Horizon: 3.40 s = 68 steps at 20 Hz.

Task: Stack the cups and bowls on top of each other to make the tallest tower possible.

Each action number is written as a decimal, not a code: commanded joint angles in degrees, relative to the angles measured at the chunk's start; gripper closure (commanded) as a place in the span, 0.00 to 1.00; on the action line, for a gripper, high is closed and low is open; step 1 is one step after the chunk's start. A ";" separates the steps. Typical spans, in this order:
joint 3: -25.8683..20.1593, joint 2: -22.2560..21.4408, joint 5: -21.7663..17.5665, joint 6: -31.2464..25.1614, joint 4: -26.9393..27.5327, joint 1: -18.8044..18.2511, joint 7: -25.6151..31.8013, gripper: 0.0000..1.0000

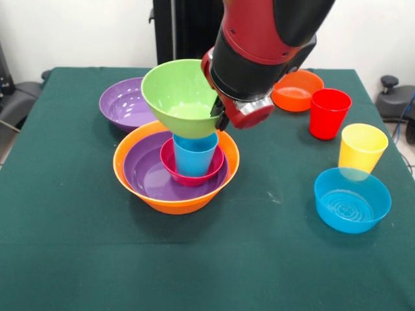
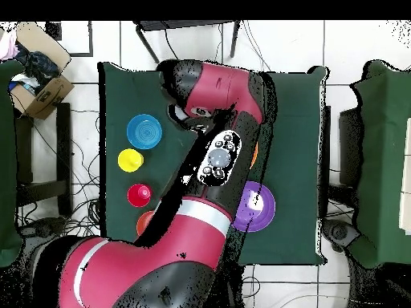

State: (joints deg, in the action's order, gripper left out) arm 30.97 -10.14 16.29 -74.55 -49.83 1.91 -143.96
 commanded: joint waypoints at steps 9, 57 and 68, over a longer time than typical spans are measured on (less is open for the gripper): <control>-6.85 -0.56 -3.55 5.84 -3.86 0.03 2.95 1.00; -7.85 1.59 -0.53 5.60 -2.51 2.37 -3.19 1.00; -7.15 2.31 -0.76 5.52 -1.72 2.58 -3.53 1.00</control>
State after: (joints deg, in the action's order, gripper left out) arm 30.64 -10.20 16.30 -69.90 -50.76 4.05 -143.96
